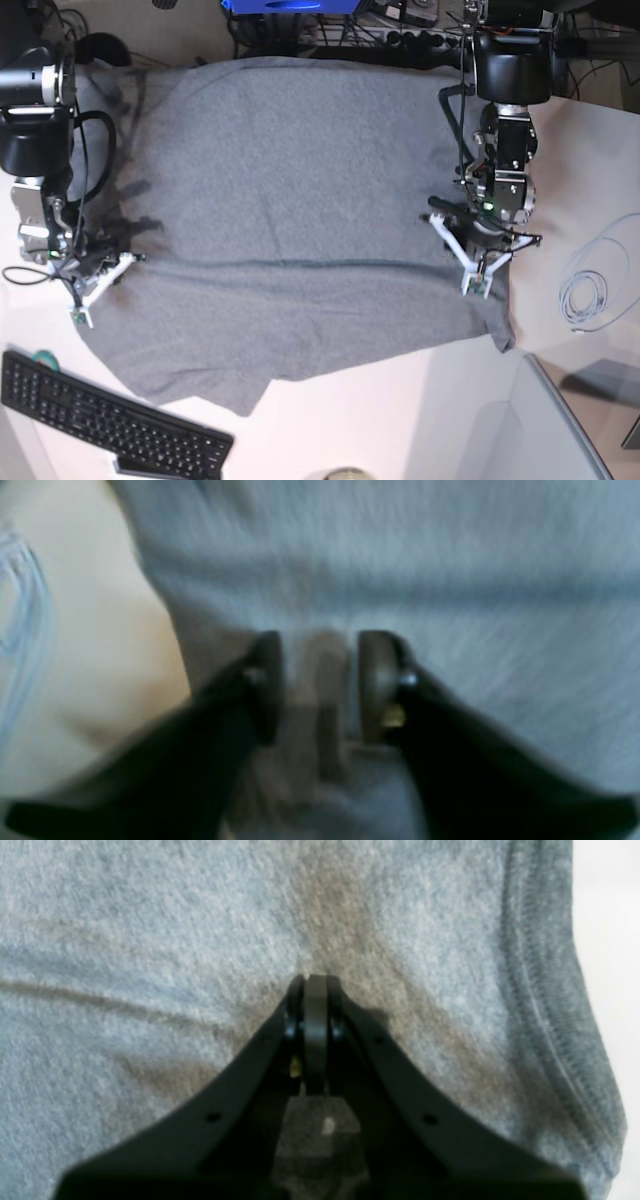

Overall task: Layout the t-shirt on the table in an organized manner, then fold the t-shirt properly
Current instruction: 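Release the shirt and move both grippers onto the shirt body, then grasp the shirt fabric with both grippers and drag it toward the robot, then pull the grasped shirt edge with both grippers to the table edge, then lift the shirt edge with both grippers and stretch it taut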

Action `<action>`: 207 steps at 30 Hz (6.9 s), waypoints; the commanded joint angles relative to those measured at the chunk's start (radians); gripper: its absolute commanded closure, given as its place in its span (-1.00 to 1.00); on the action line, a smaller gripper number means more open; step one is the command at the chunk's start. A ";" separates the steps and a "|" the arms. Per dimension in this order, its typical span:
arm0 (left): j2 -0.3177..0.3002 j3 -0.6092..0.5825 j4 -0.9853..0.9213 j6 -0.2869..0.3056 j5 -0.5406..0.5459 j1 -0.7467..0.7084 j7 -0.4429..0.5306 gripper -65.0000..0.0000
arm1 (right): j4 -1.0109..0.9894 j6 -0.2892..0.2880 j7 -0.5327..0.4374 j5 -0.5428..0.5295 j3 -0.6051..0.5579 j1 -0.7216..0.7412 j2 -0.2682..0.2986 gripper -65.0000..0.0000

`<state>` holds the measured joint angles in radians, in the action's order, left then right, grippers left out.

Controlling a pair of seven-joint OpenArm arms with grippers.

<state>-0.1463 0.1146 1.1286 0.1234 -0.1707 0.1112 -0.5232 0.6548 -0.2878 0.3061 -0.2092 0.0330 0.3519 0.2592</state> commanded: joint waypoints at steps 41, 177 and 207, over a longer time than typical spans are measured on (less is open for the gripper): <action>0.020 -0.029 0.262 -0.012 -0.002 -0.184 -0.170 0.92 | 0.573 0.078 0.048 0.015 -0.014 -0.307 0.007 1.00; 0.029 0.317 0.164 0.169 0.652 -0.469 0.128 1.00 | 0.750 -0.331 0.330 -0.161 0.769 -0.660 -0.229 -0.10; 0.029 0.317 0.164 0.169 0.652 -0.474 0.127 1.00 | 0.689 -0.410 0.336 -0.161 0.763 -0.661 -0.231 0.61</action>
<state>-0.1112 0.4305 1.2919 0.3077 0.5022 -0.3519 -0.3614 1.3346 -0.6903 0.6418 -0.3668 0.7940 -0.3099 0.0185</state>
